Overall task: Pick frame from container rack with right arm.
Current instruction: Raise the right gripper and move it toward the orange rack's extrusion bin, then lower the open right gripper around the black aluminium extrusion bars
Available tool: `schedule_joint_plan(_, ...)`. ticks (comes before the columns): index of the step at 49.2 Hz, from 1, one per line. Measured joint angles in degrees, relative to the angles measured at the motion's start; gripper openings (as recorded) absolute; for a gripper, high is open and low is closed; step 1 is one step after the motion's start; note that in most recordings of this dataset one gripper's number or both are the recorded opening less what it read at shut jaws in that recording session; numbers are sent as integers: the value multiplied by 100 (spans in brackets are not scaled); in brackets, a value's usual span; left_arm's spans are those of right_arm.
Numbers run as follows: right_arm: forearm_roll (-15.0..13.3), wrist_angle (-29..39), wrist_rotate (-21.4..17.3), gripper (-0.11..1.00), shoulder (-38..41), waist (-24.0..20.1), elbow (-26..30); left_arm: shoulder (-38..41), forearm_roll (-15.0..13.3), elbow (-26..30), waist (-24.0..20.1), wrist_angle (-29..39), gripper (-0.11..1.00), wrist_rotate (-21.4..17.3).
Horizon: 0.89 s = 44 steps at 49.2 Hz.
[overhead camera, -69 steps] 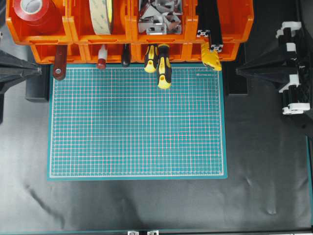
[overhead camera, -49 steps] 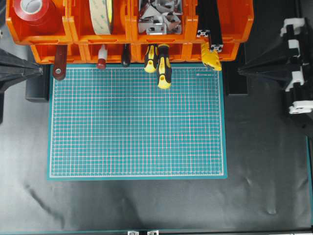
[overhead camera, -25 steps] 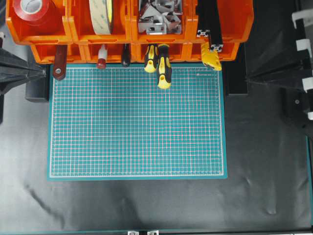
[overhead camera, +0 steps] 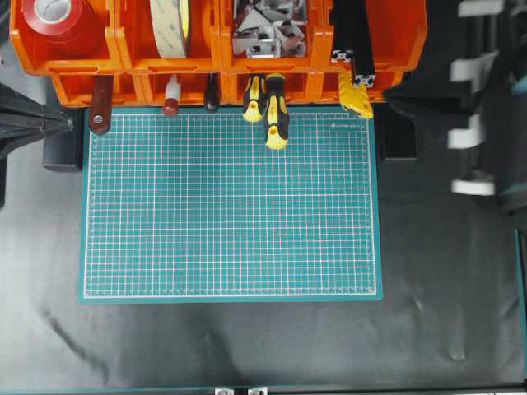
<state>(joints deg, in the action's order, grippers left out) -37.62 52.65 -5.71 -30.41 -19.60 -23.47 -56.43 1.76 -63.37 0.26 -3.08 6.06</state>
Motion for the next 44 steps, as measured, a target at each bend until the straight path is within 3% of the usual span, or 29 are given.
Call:
schedule_joint_plan(5,-905,712,-475,0,360,-352,70,0,0,0,-9,9,1,0)
schedule_joint_plan(13,-2769,2215,-1556,0,888,-1257,105,0,-9,9,0,35,1,0)
schedule_joint_plan(16,-3234,2663,-1802,0,1055,-1556,62,9,0,0,0,44,0,0)
schedule_joint_plan(19,-3516,3050,-2013,0,1213,-1775,-9,18,0,0,0,35,1,0)
schedule_joint_plan(27,-3647,3480,-2153,0,1521,-1969,-97,18,0,0,0,44,1,0)
schedule_joint_plan(44,-3718,3454,-2048,0,1802,-2153,-352,26,0,0,9,44,1,0)
